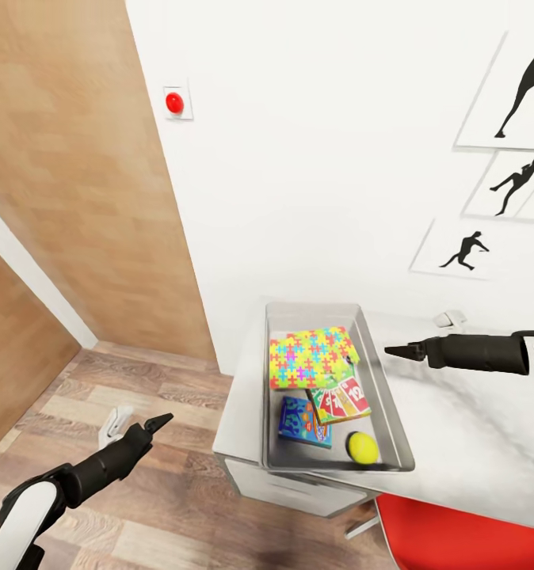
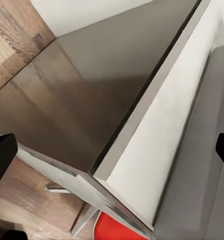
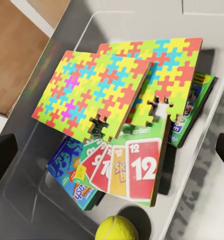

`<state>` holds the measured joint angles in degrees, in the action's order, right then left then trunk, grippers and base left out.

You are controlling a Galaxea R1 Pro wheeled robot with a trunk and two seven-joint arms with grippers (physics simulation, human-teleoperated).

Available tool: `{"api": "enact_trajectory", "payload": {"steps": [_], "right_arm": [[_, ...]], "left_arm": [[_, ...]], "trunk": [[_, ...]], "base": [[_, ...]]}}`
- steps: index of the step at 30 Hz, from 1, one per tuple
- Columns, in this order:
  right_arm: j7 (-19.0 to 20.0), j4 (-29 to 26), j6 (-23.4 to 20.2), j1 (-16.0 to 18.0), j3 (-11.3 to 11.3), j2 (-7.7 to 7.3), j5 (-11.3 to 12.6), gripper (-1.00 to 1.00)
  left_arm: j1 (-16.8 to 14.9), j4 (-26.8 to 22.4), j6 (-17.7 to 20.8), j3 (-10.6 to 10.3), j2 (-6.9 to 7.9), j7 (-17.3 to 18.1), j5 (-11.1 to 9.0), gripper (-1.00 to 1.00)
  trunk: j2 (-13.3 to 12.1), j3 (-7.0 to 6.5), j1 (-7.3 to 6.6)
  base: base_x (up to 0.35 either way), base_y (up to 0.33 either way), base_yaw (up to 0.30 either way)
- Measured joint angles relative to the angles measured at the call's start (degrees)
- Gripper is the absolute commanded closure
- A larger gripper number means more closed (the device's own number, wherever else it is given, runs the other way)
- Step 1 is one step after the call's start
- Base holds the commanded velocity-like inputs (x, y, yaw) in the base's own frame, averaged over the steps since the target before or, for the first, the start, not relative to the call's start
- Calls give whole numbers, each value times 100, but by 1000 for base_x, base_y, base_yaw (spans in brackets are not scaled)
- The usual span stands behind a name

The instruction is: Put all the toys in the child's room - the three board games (two on the bed and one on the table), the two jigsaw puzzles on the table, and the tennis ball on the table - inside the toy box on the table in the child's room.

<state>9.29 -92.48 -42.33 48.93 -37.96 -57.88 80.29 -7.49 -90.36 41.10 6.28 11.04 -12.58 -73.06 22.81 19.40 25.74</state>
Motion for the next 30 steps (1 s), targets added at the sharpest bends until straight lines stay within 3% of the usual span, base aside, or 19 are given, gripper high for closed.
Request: {"api": "enact_trajectory", "payload": {"steps": [10,30], "right_arm": [[-21,-1,0,34,2,15,0,-100],[-337,8,-6,54,0,111,23,-100]], "left_arm": [[5,38,3,60,9,-6,22,-100],[6,69,7,75,35,4,22,-100]], "trunk": [[-1,-95,2],[0,-284,2]], "base": [[-66,0,0],[-260,0,0]]}}
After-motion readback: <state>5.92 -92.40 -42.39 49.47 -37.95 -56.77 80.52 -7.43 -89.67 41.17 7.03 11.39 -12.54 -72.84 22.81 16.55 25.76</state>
